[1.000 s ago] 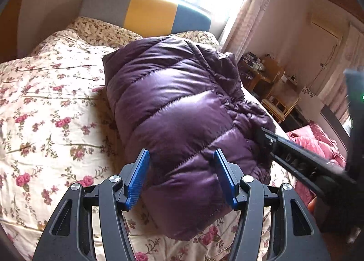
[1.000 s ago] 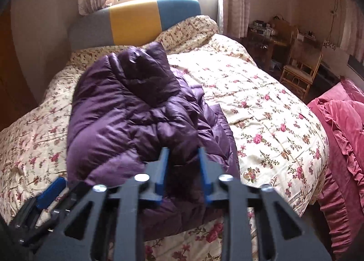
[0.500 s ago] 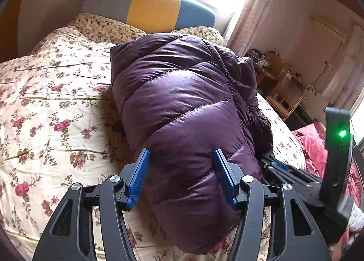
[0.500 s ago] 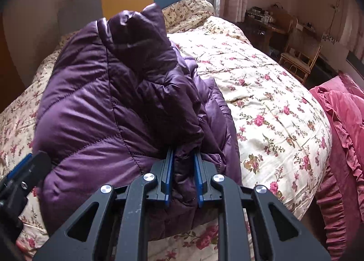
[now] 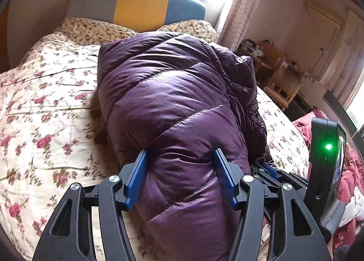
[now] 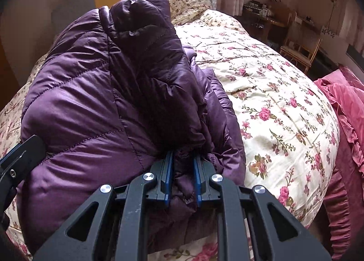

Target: Fold large clothes

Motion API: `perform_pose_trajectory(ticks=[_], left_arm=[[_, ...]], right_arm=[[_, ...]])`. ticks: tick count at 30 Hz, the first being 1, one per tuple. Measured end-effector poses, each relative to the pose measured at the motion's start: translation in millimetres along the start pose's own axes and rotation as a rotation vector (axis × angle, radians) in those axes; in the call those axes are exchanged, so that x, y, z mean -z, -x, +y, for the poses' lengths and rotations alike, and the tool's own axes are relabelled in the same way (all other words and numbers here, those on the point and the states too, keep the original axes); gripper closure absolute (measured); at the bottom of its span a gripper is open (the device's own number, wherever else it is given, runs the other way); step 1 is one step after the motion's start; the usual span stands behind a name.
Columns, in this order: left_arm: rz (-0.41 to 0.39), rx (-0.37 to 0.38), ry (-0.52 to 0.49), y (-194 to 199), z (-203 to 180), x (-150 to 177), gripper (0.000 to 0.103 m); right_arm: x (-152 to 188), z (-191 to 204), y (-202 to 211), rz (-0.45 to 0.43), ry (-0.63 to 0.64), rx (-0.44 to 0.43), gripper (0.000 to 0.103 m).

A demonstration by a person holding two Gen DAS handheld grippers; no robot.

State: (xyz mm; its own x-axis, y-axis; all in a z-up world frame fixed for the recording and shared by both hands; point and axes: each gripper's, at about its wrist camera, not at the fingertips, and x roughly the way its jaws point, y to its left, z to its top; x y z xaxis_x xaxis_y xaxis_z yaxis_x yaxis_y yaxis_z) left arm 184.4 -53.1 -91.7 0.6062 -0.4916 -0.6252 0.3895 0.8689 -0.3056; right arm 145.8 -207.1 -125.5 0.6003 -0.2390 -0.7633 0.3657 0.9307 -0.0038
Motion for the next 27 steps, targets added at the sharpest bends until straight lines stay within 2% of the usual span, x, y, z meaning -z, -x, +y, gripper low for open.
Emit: perform_pose_trajectory(ticks=[8,12,19,22,27], left_arm=[[0.038,0.004,-0.042,-20.1,1.5,3.7,0.045],[0.037,0.008,-0.036,-15.1,3.7,-0.5,0.045],[0.001,0.009,-0.011,3.9,11.3,-11.0,0.045],[-0.020,0.007,0.008,10.9,16.1,-15.2,0.045],[-0.038,-0.003,0.030,16.0,24.9,-20.1,0.045]], right_arm=[[-0.1,-1.5,-2.4,0.007,-0.007,-0.002,0.090],[-6.4,-1.3,6.1,0.018,-0.026,0.006,0.089],[-19.1,3.8,30.5,-0.021,-0.030,0.009,0.085],[-22.0,6.8,39.9,-0.044,-0.022,0.014,0.082],[-28.2,13.9,54.6,-0.090,-0.005,0.020,0.071]])
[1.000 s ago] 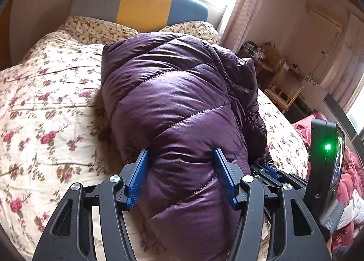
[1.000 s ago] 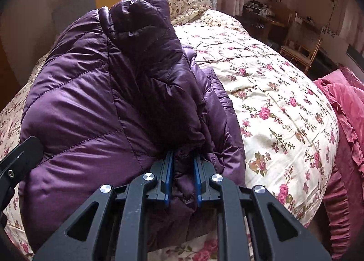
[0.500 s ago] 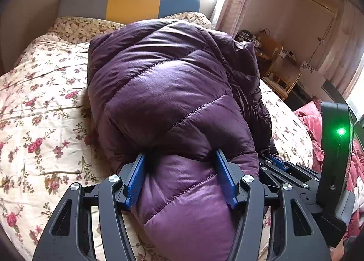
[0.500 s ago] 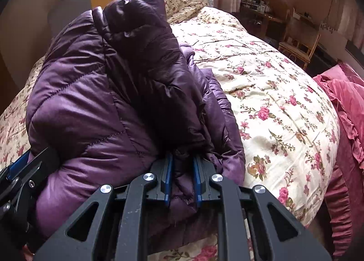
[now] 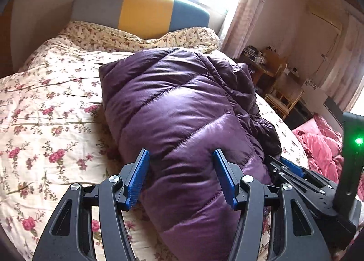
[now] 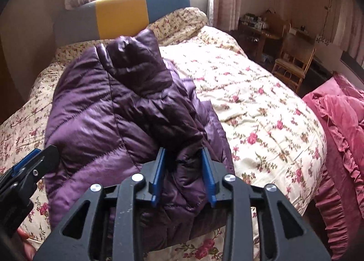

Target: Fold large clothes

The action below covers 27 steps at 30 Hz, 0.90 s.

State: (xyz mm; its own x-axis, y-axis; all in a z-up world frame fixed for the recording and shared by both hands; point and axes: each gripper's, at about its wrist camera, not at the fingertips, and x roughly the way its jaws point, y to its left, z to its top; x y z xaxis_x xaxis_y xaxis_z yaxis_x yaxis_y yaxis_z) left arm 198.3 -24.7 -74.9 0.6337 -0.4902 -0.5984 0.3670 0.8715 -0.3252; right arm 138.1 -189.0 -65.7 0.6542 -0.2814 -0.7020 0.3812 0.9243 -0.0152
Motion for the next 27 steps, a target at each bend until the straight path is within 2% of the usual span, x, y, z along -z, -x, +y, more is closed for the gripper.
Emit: perform_pose_trajectory(ticks=[8,19,27], left_arm=[[-0.014,-0.022,0.021,-0.5,11.7,-10.0,0.045],[-0.024,-0.069,0.073,-5.2,28.9,-24.1,0.045],[-0.014,-0.087,0.082,-15.9,36.6,-30.8,0.045]], right_arm=[[-19.6,13.3,9.5,-0.055,0.029,-0.012,0.061],[-49.0,37.8,12.7,-0.124,0.074,-0.037,0.059],[-50.6,45.3,-8.3,-0.081,0.097,-0.039,0.059]])
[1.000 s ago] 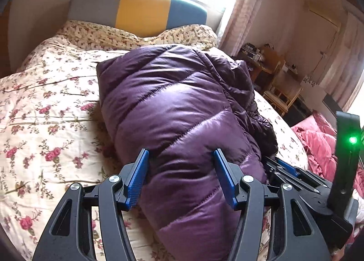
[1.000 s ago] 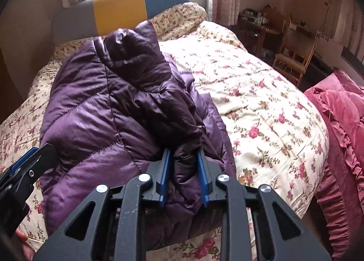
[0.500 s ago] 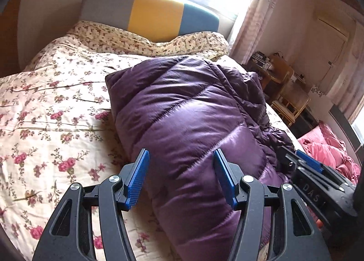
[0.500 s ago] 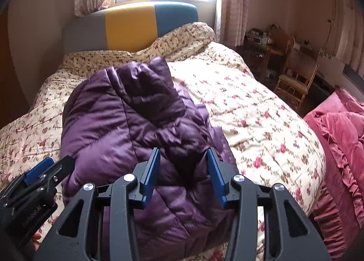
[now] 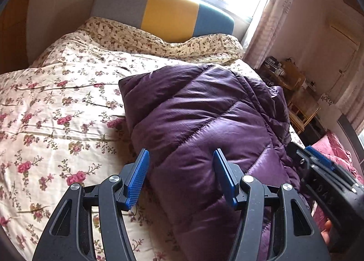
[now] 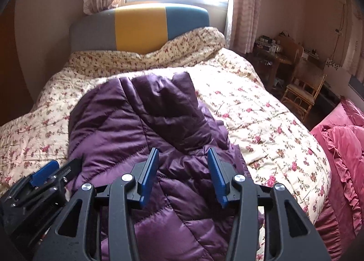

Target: Fold large clothes

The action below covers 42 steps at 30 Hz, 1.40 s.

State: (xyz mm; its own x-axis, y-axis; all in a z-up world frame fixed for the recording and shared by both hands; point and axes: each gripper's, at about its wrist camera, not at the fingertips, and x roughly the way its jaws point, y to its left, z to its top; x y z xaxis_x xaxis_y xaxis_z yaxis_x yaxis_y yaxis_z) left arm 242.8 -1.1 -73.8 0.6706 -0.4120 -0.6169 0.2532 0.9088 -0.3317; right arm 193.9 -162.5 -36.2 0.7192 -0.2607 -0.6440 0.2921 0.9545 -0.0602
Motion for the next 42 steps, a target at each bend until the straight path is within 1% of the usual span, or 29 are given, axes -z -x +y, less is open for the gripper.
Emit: perform_pose_trajectory(ticks=[6,13,15,18,20,24,30,37,42], left_arm=[[0.013,0.011,-0.025,-9.4,-4.4,-1.7,0.045],[0.036,0.040,-0.086,-24.5,-17.6,-6.8,0.045],[0.039,0.046,-0.117,-29.3,-26.1,-8.4,0.045],[0.050,0.054,-0.155,-38.5,-38.1,-8.7,0.045],[0.054,0.058,-0.168,-44.4,-42.7,-8.6,0.045],[0.067,0.057,-0.194,-57.9,-52.0,-4.3,0.045],[0.079,0.051,-0.243,-73.0,-63.0,4.3,0.044],[0.084,0.050,-0.234,-74.7,-59.9,3.2,0.044],[0.080,0.051,-0.234,-72.7,-59.5,4.3,0.044]], right_arm=[[9.5,-9.6,-22.7,0.067,-0.016,0.019,0.064],[15.1,-30.9,-47.3,0.112,-0.059,0.043,0.066],[17.0,-43.7,-57.0,0.130,-0.089,0.054,0.066],[21.3,-68.0,-73.1,0.167,-0.145,0.046,0.065],[23.4,-74.4,-79.4,0.178,-0.151,0.039,0.065],[31.6,-76.7,-89.4,0.176,-0.131,0.050,0.065],[42.0,-74.9,-101.2,0.147,-0.116,0.084,0.065],[31.4,-65.6,-90.0,0.153,-0.096,0.142,0.064],[22.2,-63.0,-76.7,0.135,-0.095,0.154,0.062]])
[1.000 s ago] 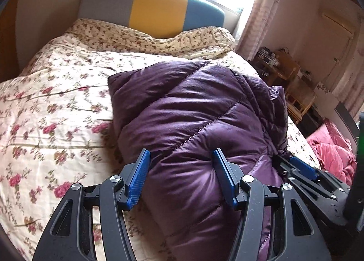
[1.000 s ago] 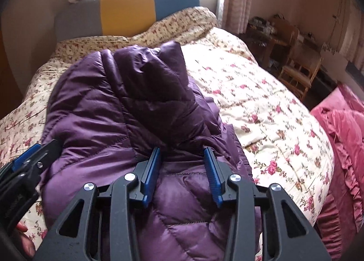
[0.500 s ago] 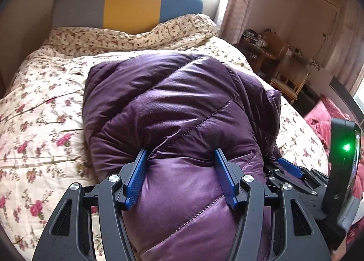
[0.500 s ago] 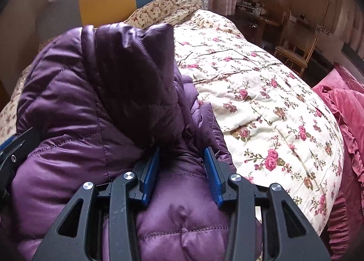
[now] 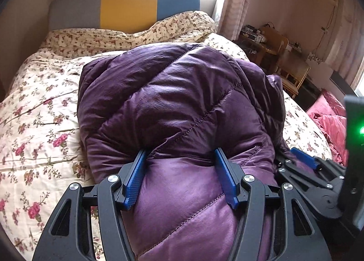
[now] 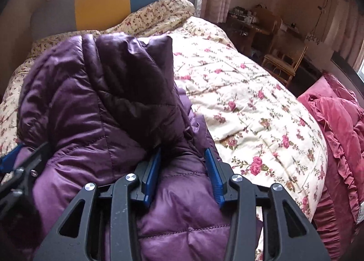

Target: Fold large clothes

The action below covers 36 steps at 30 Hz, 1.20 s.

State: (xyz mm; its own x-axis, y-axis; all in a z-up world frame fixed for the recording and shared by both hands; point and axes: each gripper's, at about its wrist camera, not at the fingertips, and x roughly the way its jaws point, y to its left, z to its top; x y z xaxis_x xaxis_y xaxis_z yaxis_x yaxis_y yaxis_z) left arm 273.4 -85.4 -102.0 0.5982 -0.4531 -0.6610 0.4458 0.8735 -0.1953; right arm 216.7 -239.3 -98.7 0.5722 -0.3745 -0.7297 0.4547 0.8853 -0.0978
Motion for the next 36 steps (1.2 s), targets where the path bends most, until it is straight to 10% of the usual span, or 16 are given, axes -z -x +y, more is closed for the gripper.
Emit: perform_pose_trajectory(ticks=[10,36], left_arm=[[-0.005,0.005,0.003,1.8,1.3,-1.4,0.044],[0.023,-0.055,-0.022,-26.6,3.1,-13.1,0.036]], right_arm=[[-15.6,8.7,24.1,-0.086,0.003,-0.028,0.052],[-4.4,7.1,-45.3,0.012,0.036,-0.099,0.047]])
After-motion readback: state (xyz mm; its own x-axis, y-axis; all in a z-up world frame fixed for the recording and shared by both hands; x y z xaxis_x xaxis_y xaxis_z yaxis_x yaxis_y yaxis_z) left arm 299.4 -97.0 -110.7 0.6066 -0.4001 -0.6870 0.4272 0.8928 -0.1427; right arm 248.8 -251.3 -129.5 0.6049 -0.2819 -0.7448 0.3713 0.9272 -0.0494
